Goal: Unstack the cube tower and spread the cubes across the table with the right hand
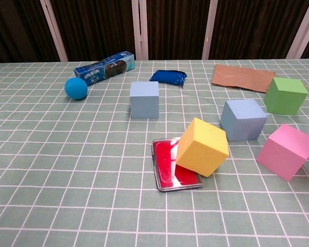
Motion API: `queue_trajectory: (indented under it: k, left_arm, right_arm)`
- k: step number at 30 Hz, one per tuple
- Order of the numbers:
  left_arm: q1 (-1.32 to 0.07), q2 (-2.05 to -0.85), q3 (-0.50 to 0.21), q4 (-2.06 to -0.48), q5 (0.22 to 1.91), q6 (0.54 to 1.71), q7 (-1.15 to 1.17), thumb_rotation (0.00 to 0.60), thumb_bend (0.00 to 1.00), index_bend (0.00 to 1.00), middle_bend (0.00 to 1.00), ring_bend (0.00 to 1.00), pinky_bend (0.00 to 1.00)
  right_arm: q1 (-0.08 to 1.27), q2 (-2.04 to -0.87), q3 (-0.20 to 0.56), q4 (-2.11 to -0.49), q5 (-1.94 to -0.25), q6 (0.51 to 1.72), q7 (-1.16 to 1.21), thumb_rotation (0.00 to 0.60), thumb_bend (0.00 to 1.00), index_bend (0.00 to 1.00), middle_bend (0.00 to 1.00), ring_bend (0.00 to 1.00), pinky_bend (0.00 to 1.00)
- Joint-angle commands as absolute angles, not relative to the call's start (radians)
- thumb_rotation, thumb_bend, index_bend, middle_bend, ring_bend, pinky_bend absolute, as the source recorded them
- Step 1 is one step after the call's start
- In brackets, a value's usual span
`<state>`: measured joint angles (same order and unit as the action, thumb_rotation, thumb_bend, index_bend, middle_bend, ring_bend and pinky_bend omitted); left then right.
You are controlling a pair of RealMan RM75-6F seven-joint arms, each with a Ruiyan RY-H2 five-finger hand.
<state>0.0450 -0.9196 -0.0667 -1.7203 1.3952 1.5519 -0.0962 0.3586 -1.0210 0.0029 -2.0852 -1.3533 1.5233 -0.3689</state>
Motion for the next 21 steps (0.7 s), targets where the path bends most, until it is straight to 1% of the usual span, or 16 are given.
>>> queue_trajectory:
  k: [1, 5, 8, 13, 17, 21]
  left_arm:
    - [0.044, -0.922, -0.064, -1.708, 1.412, 1.56, -0.101, 0.6, 0.32, 0.1, 0.0, 0.0, 0.01]
    - [0.046, -0.923, -0.062, -1.695, 1.429, 1.569, -0.111, 0.6, 0.32, 0.1, 0.0, 0.0, 0.01]
    - [0.048, -0.924, -0.06, -1.688, 1.442, 1.579, -0.113, 0.6, 0.32, 0.1, 0.0, 0.0, 0.01]
    - [0.053, -0.924, -0.055, -1.687, 1.444, 1.583, -0.107, 0.6, 0.32, 0.1, 0.0, 0.0, 0.01]
    - [0.052, -0.924, -0.055, -1.697, 1.432, 1.576, -0.084, 0.6, 0.32, 0.1, 0.0, 0.0, 0.01]
    - [0.044, -0.93, -0.052, -1.702, 1.433, 1.563, -0.062, 0.6, 0.32, 0.1, 0.0, 0.0, 0.01]
  right_arm:
    - [0.246, -1.005, -0.073, -1.965, -1.48, 1.626, -0.272, 0.6, 0.05, 0.0, 0.01, 0.05, 0.0]
    - [0.181, -1.015, -0.099, -1.872, -1.559, 1.697, -0.254, 0.6, 0.05, 0.0, 0.01, 0.05, 0.0]
    - [0.149, -1.014, -0.112, -1.834, -1.578, 1.712, -0.246, 0.6, 0.05, 0.0, 0.01, 0.05, 0.0]
    - [0.111, -1.008, -0.119, -1.791, -1.563, 1.697, -0.215, 0.6, 0.05, 0.0, 0.01, 0.04, 0.0]
    - [0.094, -1.007, -0.114, -1.764, -1.542, 1.678, -0.194, 0.6, 0.05, 0.0, 0.01, 0.01, 0.0]
    - [0.085, -0.992, -0.102, -1.764, -1.533, 1.662, -0.166, 0.6, 0.05, 0.0, 0.01, 0.01, 0.0]
